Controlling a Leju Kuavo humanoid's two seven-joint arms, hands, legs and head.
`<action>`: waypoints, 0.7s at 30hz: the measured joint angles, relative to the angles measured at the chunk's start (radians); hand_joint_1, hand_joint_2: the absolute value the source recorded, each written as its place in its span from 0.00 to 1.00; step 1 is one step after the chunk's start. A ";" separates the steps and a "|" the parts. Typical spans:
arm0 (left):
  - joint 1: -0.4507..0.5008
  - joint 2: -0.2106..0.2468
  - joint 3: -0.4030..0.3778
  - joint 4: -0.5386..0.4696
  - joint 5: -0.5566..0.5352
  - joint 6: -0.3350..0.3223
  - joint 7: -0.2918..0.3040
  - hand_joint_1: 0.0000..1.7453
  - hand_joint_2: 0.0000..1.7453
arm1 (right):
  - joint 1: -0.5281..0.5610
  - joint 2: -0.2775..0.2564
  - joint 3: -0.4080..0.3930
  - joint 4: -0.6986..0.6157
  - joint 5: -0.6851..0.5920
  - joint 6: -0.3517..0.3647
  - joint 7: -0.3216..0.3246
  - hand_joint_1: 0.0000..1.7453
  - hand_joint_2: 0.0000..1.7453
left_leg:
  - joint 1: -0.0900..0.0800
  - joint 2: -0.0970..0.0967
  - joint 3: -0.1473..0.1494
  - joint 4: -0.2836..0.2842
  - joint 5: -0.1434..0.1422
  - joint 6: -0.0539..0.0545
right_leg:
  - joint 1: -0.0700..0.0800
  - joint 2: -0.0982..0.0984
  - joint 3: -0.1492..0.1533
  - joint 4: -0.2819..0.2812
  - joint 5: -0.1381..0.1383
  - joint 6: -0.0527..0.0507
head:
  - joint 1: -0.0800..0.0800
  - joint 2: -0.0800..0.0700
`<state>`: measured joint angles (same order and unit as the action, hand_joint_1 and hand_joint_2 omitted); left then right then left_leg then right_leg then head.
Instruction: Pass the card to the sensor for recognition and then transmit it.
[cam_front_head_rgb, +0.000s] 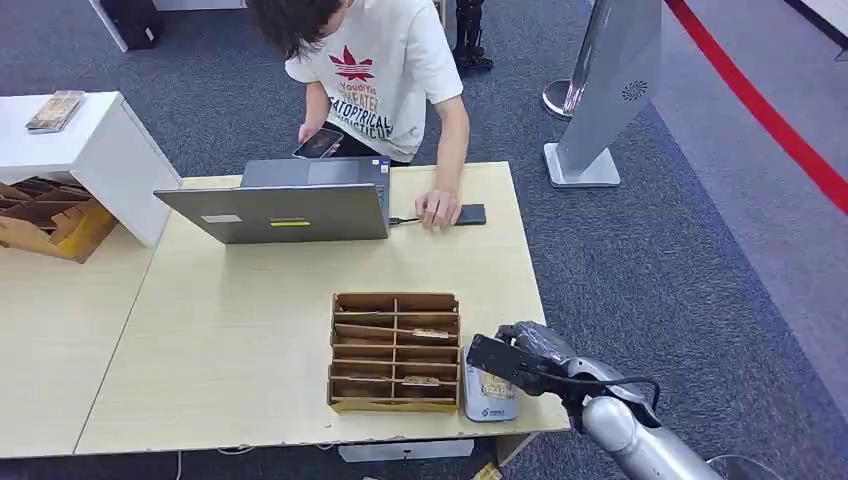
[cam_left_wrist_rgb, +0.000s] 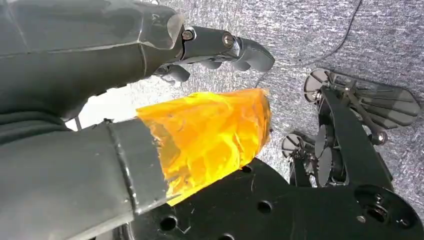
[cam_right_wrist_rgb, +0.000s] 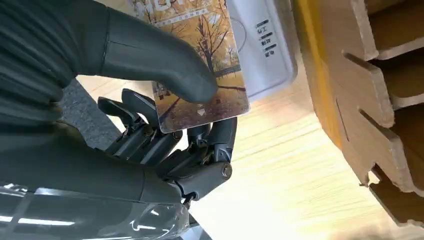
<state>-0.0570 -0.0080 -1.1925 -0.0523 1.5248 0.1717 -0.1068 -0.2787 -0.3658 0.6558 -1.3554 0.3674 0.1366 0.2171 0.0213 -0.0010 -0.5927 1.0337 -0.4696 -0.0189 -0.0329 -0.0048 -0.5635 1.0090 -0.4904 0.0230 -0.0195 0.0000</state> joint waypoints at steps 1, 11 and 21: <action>0.000 0.000 0.000 0.000 0.000 0.000 0.000 0.00 0.00 | 0.000 0.000 0.001 0.000 0.000 0.000 0.000 1.00 1.00 | 0.000 0.000 0.000 0.000 0.000 0.000 | 0.000 0.000 0.000 0.000 0.000 0.000 | 0.000 0.000; 0.000 0.000 0.000 0.000 0.000 0.001 0.000 0.00 0.00 | -0.001 -0.001 0.009 0.000 0.000 0.000 0.000 1.00 1.00 | 0.000 0.000 0.000 0.000 0.000 0.000 | 0.000 0.000 0.000 0.000 0.000 0.000 | 0.000 0.000; 0.001 0.000 0.000 0.000 0.000 0.000 0.000 0.00 0.00 | -0.001 -0.002 0.010 0.001 0.000 0.000 0.000 1.00 1.00 | 0.000 0.000 0.000 0.000 0.000 0.000 | 0.000 0.000 0.000 0.000 0.000 0.000 | 0.000 0.000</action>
<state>-0.0564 -0.0076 -1.1925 -0.0523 1.5248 0.1720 -0.1068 -0.2798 -0.3677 0.6657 -1.3546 0.3674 0.1366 0.2171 0.0213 -0.0010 -0.5928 1.0337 -0.4696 -0.0189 -0.0329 -0.0048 -0.5635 1.0090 -0.4904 0.0230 -0.0195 0.0000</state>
